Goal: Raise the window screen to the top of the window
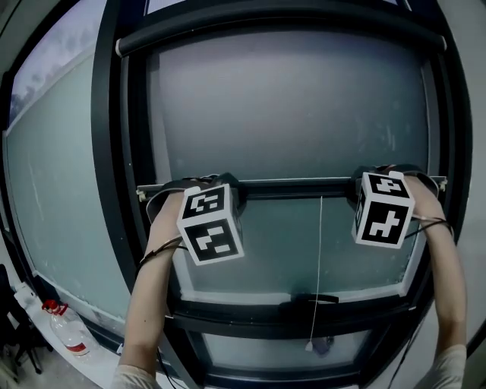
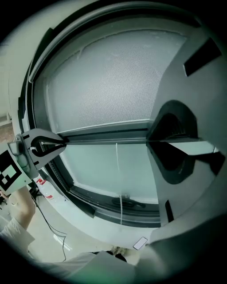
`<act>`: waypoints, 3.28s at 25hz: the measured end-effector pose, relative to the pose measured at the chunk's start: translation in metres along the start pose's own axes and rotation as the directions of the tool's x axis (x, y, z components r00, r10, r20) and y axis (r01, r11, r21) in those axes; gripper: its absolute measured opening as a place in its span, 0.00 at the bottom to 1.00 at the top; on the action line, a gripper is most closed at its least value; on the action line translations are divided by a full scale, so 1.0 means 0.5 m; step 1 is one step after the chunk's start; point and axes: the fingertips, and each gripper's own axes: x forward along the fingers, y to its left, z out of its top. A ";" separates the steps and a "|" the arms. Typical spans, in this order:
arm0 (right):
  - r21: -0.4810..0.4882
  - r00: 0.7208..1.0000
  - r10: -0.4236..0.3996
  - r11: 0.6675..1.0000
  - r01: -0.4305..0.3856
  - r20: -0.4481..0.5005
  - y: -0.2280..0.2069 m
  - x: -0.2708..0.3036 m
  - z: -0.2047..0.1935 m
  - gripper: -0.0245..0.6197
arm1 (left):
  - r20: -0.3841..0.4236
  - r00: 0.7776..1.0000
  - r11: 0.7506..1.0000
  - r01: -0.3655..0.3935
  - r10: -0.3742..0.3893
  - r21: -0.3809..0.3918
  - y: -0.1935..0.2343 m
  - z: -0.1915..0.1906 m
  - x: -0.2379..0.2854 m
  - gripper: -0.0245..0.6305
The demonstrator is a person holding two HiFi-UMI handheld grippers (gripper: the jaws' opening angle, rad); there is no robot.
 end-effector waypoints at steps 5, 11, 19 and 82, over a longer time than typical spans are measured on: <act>0.002 0.999 -0.054 0.999 0.054 0.005 -0.092 -0.031 0.007 0.07 | -0.034 0.998 0.999 -0.042 0.044 0.033 0.090 0.011 -0.022 0.07; -0.015 0.983 -0.182 0.983 0.182 -0.035 -0.222 -0.076 0.016 0.07 | -0.043 0.988 0.987 -0.148 0.150 0.059 0.223 0.026 -0.059 0.07; -0.017 0.959 -0.282 0.959 0.282 -0.033 -0.348 -0.108 0.015 0.07 | -0.062 0.976 0.975 -0.202 0.209 0.097 0.347 0.046 -0.083 0.07; 0.970 0.752 -0.626 0.233 -0.071 0.205 0.227 -0.058 -0.055 0.07 | 0.134 0.777 0.248 -0.030 0.615 -0.968 -0.246 -0.089 -0.049 0.04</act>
